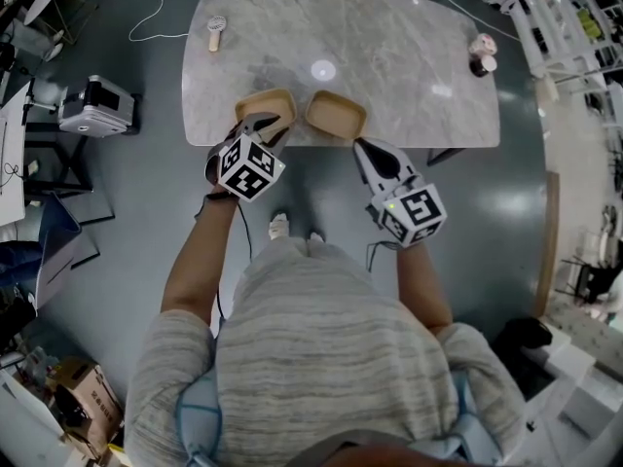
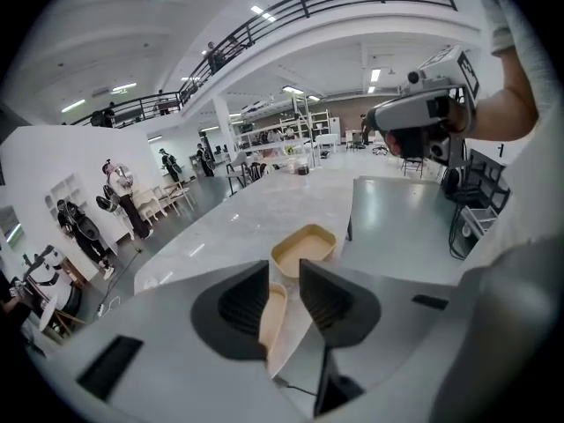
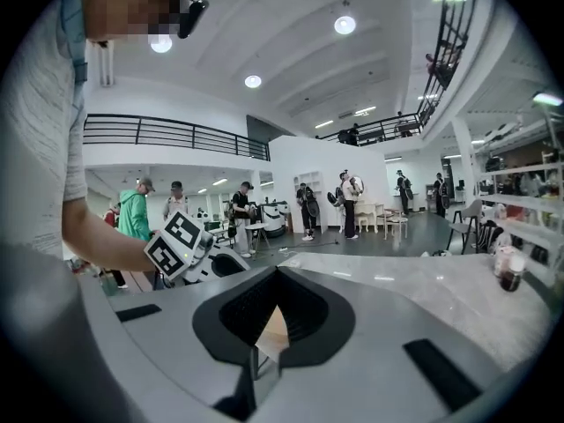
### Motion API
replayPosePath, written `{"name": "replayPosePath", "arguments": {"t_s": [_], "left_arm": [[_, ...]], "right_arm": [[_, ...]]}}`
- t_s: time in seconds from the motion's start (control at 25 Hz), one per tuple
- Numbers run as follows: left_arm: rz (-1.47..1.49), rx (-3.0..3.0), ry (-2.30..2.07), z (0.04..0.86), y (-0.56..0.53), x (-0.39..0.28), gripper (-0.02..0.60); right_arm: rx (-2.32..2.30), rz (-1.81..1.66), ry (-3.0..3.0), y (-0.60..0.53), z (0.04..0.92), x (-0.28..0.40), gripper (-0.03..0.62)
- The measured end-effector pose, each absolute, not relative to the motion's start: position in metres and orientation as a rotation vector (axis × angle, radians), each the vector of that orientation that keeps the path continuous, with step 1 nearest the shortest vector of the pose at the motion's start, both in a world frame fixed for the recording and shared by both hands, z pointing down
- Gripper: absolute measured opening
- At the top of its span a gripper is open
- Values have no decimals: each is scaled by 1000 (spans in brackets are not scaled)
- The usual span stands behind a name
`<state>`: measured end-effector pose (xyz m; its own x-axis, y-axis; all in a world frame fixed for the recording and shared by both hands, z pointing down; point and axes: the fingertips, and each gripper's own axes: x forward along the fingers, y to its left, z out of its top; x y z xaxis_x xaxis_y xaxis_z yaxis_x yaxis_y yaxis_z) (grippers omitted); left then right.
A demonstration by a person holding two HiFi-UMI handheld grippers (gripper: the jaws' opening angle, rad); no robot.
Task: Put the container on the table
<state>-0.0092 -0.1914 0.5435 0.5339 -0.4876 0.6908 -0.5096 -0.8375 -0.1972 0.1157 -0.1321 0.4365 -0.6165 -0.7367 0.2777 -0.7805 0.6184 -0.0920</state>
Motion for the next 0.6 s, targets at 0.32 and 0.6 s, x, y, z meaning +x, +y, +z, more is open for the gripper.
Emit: {"name": "replayPosePath", "arguments": {"t_s": [0.32, 0.6], "left_arm": [[974, 2745, -932, 503, -160, 4, 107], [797, 2772, -943, 471, -133, 13, 107]], "right_arm": [[1223, 500, -2809, -111, 416, 126, 2], [1158, 503, -2915, -91, 400, 127, 2]]}}
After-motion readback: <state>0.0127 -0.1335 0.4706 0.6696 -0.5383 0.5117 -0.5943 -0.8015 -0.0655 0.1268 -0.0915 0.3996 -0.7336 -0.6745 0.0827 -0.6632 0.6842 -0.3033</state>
